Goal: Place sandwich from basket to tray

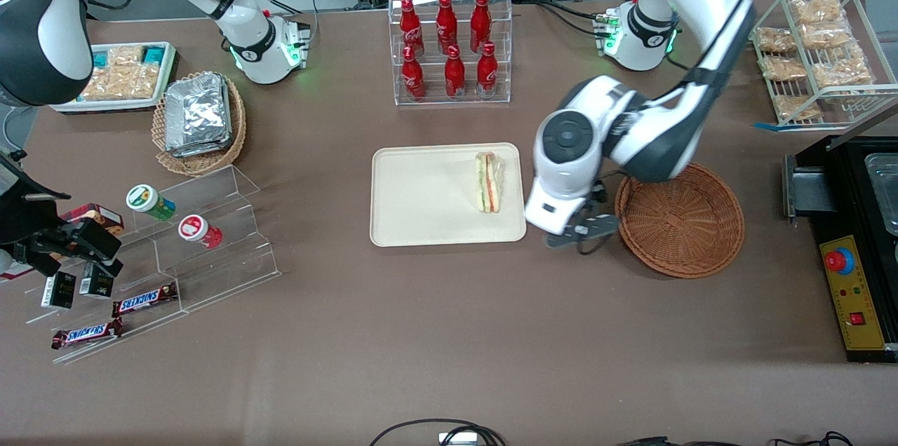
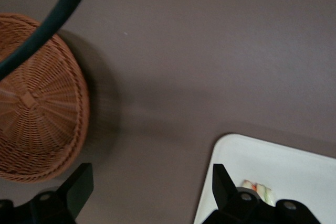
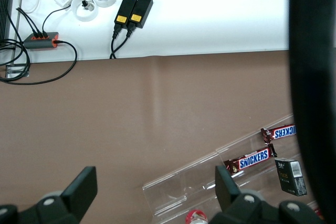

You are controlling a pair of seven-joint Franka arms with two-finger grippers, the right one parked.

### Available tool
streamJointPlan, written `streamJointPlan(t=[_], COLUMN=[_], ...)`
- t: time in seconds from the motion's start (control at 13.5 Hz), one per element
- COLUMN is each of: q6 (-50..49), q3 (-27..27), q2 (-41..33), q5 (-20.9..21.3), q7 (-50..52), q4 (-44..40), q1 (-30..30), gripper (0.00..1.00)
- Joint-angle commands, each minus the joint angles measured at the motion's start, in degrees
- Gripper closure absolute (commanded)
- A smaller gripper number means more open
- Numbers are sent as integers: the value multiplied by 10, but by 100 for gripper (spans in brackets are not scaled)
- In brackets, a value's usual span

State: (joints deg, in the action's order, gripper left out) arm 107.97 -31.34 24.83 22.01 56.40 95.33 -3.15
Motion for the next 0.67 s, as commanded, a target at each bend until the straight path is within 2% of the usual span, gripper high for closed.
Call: streamJointPlan(t=[0.0,0.44,0.59], q6=[-35,-175,-196], q3=[-7,-3,38], q2=[-40,-88,-127], q5=[-1,-81,-106], q7=[-15,-273,-343], q4=[-1,-73,-71], q1=[37,128,132], gripper=[0,0,0])
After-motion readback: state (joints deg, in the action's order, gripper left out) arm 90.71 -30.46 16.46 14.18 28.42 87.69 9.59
